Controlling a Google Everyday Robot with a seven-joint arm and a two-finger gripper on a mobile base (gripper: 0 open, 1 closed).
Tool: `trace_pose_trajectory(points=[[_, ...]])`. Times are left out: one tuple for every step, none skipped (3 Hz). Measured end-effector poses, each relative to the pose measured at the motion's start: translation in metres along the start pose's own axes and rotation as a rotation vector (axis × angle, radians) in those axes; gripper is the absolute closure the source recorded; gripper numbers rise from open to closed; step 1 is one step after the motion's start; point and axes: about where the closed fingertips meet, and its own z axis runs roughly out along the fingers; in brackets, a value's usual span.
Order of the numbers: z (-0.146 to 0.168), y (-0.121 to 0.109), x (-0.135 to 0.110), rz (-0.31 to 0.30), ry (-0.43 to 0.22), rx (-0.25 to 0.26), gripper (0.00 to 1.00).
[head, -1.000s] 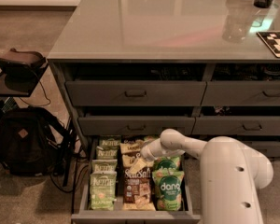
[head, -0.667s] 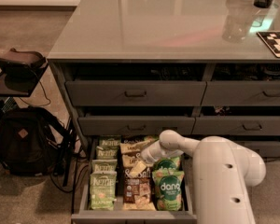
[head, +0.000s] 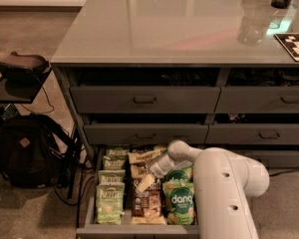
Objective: Pick brown chip bag from bottom drawer and place on counter
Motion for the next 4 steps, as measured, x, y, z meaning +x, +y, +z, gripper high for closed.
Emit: trace_pose_trajectory(points=[[0.008, -0.001, 0.008, 0.053, -0.018, -0.039, 0.0], [0.015, 0.001, 0.014, 0.087, -0.036, -0.063, 0.0], [0.019, 0.004, 0.022, 0.113, -0.047, -0.078, 0.08], [0.022, 0.005, 0.026, 0.119, -0.05, -0.089, 0.27]])
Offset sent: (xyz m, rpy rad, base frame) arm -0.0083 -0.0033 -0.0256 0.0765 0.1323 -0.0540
